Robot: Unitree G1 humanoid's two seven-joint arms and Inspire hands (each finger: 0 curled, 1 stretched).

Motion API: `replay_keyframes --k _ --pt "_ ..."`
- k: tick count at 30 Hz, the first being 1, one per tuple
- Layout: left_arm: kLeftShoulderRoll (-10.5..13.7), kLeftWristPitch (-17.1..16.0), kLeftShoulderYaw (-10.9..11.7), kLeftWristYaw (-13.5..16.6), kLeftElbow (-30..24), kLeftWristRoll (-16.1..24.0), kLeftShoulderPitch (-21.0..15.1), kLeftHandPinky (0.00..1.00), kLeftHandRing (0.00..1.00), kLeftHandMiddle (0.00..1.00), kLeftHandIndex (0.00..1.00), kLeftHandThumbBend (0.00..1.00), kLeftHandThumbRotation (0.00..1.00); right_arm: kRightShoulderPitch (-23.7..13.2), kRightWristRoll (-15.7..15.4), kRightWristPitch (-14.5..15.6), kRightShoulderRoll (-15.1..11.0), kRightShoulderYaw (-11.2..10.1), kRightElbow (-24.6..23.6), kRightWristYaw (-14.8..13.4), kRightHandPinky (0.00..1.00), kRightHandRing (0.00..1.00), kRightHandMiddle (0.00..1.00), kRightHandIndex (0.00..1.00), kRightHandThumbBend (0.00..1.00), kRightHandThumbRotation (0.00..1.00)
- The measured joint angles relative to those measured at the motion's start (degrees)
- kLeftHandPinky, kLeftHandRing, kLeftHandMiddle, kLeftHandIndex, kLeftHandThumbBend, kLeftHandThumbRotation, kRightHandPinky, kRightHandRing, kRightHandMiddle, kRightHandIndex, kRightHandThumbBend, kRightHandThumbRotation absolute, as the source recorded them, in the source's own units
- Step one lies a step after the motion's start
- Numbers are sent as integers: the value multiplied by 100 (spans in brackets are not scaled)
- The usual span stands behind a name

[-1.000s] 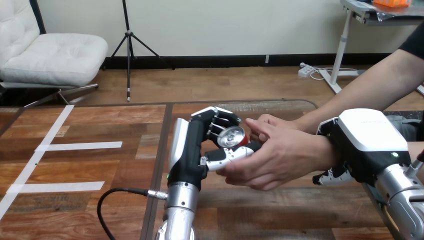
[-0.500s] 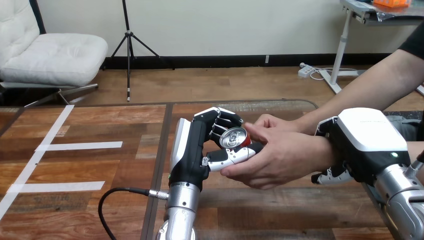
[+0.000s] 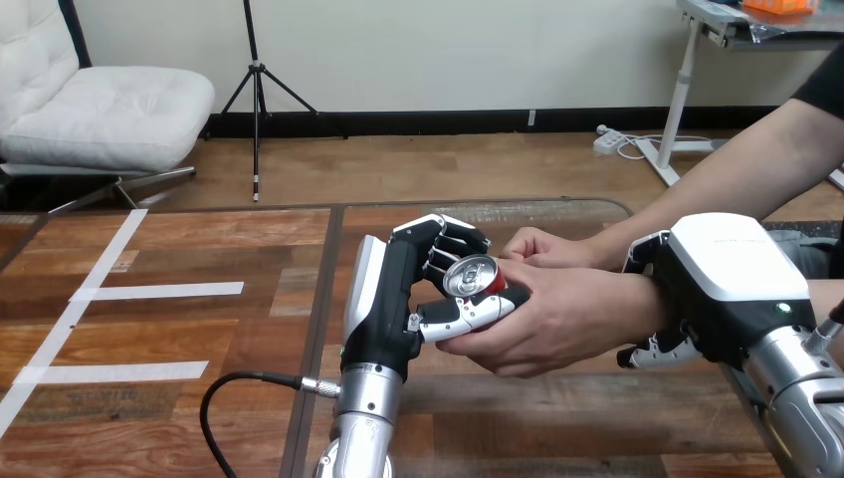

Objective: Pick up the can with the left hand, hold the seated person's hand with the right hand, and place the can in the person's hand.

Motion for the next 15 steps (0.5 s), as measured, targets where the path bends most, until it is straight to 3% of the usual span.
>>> replay_keyframes --k 15 --pt "3 -1 -10 7 10 37 -4 35 40 47 48 65 0 1 0 -38 0 -11 15 -13 17 24 34 48 84 0"
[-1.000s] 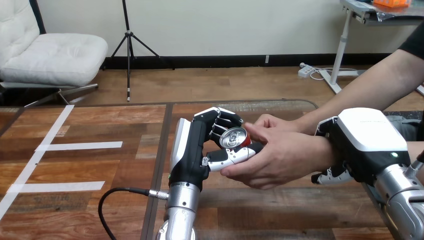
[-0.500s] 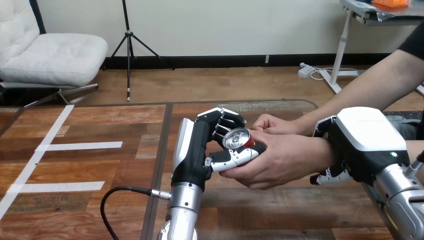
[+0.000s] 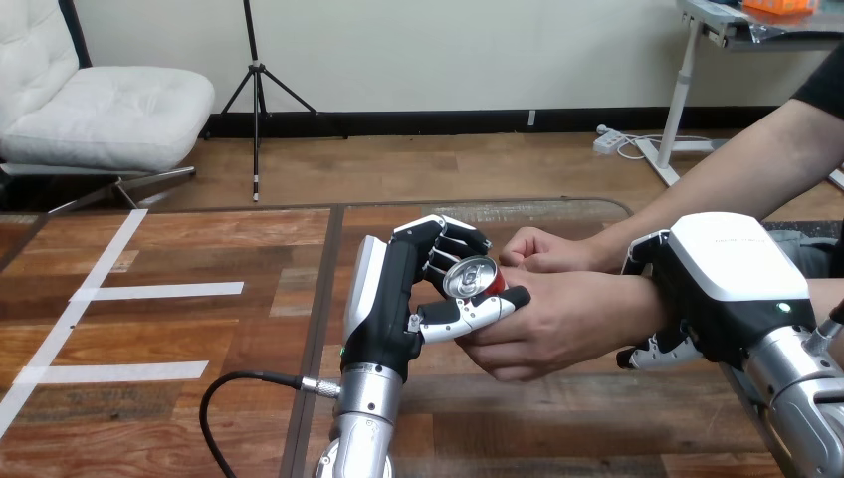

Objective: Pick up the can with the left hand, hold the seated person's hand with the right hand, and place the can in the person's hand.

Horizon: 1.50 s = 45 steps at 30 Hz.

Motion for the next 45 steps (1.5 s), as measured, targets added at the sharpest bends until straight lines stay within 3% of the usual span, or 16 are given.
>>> replay_keyframes --k 22,45 --pt "-48 -20 -1 -129 -1 -26 -52 35 40 46 48 65 0 0 0 -126 5 0 134 -128 15 21 30 47 84 0" --pt "-49 -36 8 -353 -75 -120 -63 35 40 46 48 66 0 -1 7 -212 5 -10 232 -176 19 25 35 48 84 0"
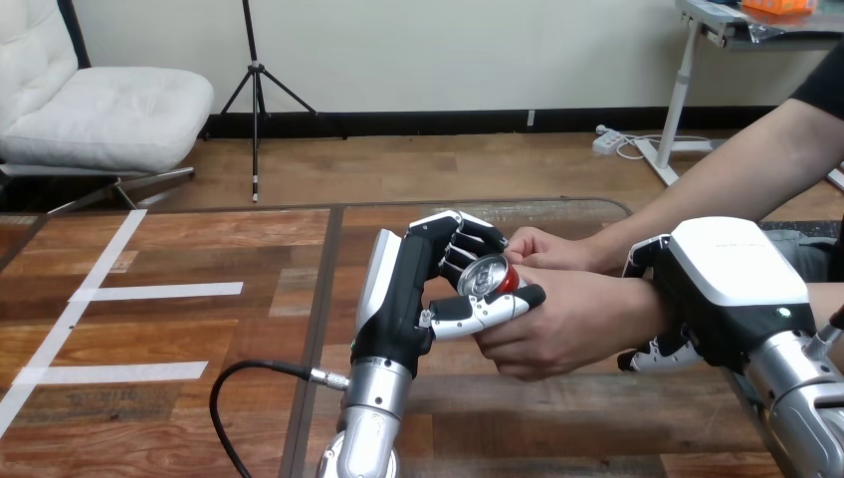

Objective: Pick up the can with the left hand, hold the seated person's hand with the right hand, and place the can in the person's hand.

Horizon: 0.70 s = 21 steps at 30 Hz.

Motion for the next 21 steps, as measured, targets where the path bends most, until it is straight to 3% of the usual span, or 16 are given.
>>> replay_keyframes --k 21 --pt "6 -9 13 7 -139 3 15 37 42 48 51 65 0 0 29 -31 0 -23 0 13 18 25 35 48 83 0"
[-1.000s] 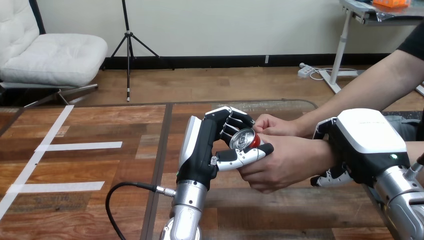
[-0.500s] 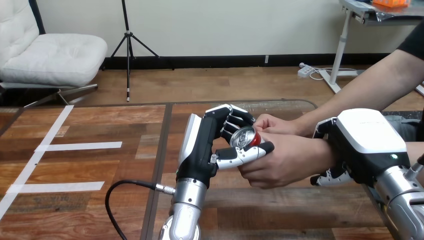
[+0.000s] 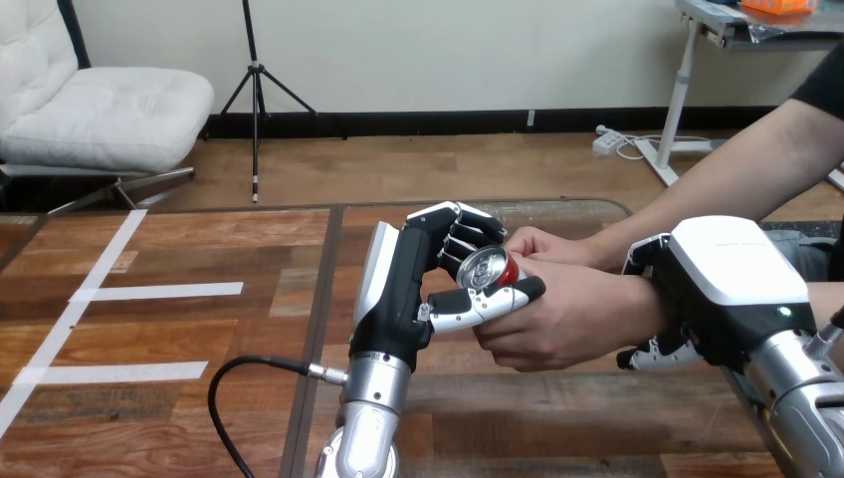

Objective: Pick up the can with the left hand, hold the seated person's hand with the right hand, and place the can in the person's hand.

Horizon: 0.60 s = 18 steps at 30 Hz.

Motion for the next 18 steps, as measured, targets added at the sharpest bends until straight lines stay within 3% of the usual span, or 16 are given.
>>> replay_keyframes --k 9,12,13,18 --pt "8 -37 -2 -64 -3 0 10 49 56 60 61 71 0 0 2 1 0 1 7 5 20 27 36 48 82 0" --pt "23 -28 -7 -154 -18 2 11 59 66 69 70 73 4 0 3 5 0 1 8 12 20 27 36 48 82 0" --pt "32 -11 -9 -194 -35 2 13 67 74 77 77 75 11 0 3 7 0 1 8 15 20 27 36 48 82 0" --pt "128 183 -45 -435 -220 39 36 82 88 90 90 79 22 0 3 16 1 1 25 26 19 26 34 48 82 0"
